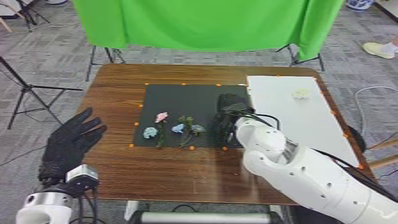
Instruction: Arrange flowers
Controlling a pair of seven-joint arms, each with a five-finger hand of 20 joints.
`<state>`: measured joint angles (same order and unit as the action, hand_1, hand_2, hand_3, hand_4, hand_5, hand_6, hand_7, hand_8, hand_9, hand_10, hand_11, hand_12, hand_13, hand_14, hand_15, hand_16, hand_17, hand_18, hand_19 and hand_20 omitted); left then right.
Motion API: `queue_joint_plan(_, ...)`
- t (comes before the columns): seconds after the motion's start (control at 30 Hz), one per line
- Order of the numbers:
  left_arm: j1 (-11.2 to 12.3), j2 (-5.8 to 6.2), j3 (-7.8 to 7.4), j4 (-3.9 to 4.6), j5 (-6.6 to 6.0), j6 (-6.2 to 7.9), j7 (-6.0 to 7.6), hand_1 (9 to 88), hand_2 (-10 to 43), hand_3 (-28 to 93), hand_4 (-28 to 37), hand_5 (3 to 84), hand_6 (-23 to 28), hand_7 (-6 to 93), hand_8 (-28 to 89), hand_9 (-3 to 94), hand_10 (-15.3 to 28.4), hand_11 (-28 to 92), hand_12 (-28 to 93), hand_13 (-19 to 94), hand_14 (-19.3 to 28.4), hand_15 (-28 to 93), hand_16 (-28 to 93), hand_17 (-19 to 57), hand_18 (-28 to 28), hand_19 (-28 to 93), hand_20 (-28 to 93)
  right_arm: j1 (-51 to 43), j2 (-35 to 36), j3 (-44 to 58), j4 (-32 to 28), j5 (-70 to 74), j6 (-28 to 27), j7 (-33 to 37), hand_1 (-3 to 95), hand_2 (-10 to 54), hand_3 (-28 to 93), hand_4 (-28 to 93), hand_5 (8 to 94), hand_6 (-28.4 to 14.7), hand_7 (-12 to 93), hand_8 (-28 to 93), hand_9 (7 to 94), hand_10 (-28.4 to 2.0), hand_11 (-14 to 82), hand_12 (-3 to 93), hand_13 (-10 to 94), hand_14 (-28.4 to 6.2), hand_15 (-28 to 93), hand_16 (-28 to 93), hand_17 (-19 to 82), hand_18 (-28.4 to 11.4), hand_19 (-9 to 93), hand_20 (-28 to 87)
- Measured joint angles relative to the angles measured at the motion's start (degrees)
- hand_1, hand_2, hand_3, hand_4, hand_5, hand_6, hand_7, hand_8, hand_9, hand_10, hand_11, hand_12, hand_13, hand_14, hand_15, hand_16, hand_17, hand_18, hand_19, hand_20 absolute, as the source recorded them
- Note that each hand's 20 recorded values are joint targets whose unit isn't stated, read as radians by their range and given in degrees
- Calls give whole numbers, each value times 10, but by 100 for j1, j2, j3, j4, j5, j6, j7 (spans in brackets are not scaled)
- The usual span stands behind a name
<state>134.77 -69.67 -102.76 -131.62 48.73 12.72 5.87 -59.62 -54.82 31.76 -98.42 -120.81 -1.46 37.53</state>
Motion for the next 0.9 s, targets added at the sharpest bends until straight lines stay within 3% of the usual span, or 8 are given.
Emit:
queue_joint_plan(0.1, 3, -7, -3, 0, 6, -3, -12, 246, 61, 812, -209, 384, 105, 139, -98, 350, 198, 269, 89, 259, 264, 494, -95, -105, 233, 570, -21, -73, 14, 127, -106, -2, -66, 0, 398, -95, 920, -281, 663, -19, 263, -111, 711, -128, 294, 209, 658, -94, 799, 159, 311, -225, 932, 469)
queue_joint_plan(0.47, 43, -22, -33, -5, 16, -4, -30, 247, 60, 812, -209, 384, 106, 138, -98, 350, 198, 268, 89, 259, 264, 493, -95, -105, 233, 569, -21, -196, 132, 370, -371, -15, -266, 41, 368, -95, 930, -282, 648, -29, 248, -162, 700, -134, 329, 177, 654, -110, 810, 129, 314, -237, 932, 469)
queue_joint_plan(0.6, 43, -22, -33, -5, 17, -4, -30, 246, 60, 813, -209, 383, 105, 138, -97, 350, 198, 268, 90, 259, 264, 495, -95, -105, 233, 570, -20, -197, 122, 371, -358, -2, -317, 47, 357, -95, 929, -274, 640, -33, 243, -162, 673, -156, 339, 163, 650, -112, 812, 124, 313, -238, 932, 469)
queue_joint_plan(0.8, 42, -22, -26, -4, 18, -2, -22, 247, 61, 812, -210, 384, 105, 138, -97, 350, 198, 268, 90, 259, 264, 495, -95, -105, 233, 570, -21, -198, 80, 363, -325, 24, -325, 49, 344, -93, 928, -272, 648, -40, 196, -152, 675, -164, 252, 133, 651, -118, 804, 118, 313, -239, 932, 467)
queue_joint_plan(0.9, 42, -22, -24, -4, 18, -2, -19, 247, 61, 811, -210, 384, 105, 138, -97, 350, 198, 269, 90, 259, 264, 493, -96, -105, 233, 570, -21, -194, 71, 337, -314, 49, -297, 48, 334, -62, 931, -268, 649, -44, 170, -142, 679, -166, 213, 130, 655, -121, 795, 119, 314, -242, 932, 464)
